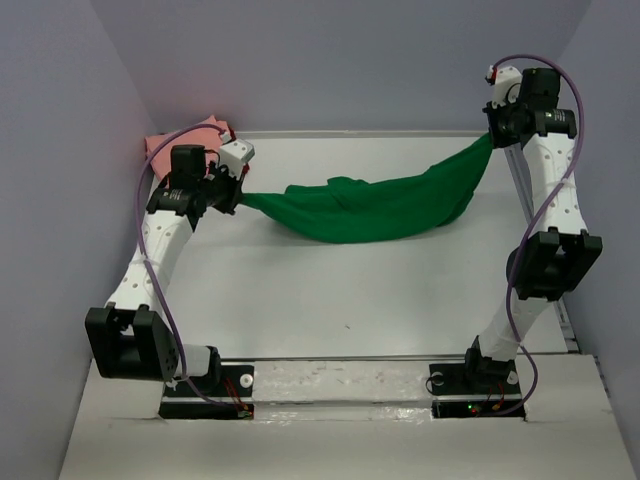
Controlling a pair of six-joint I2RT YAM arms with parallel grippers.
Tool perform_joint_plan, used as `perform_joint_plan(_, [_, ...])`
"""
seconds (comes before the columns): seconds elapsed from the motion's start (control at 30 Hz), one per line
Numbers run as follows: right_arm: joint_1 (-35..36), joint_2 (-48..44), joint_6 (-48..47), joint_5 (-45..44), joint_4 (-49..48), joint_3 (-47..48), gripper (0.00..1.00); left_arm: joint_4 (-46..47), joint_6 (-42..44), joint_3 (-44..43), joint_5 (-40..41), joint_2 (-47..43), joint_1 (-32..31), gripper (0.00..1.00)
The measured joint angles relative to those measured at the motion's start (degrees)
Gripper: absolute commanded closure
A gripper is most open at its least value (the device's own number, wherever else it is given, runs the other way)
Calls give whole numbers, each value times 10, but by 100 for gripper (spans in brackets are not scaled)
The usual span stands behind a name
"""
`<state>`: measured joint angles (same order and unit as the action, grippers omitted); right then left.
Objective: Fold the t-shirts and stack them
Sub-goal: Flatten out the tshirt
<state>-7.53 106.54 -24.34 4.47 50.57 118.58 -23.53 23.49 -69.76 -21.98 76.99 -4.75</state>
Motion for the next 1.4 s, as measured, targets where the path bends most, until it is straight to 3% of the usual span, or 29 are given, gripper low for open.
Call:
perform_joint_plan(0.57, [0,38,2,5,0,-4,100,-167,53,-120,-215,-26,-12,100])
perform_joint_plan(1.0, [0,38,2,9,-1,-20,100,-303,159,-10,-249,-21,-92,100])
perform_joint_plan(1.2, [0,38,2,9,-1,-23,100,-336,195,-3,-242,3,-122,100])
perform_joint_plan(1.23, [0,38,2,9,-1,-23,100,-342,200,-5,-240,10,-127,93])
perform_joint_plan(1.3, [0,38,2,9,-1,-24,100,-354,209,-6,-236,32,-137,56])
perform_joint_plan(1.33, [0,38,2,9,-1,-24,100,-357,215,-6,-233,42,-141,47])
perform_joint_plan(1.37, [0,38,2,9,-1,-26,100,-361,217,-6,-231,49,-144,21])
perform_joint_plan(1.4, [0,38,2,9,-2,-27,100,-365,222,-6,-228,55,-147,1])
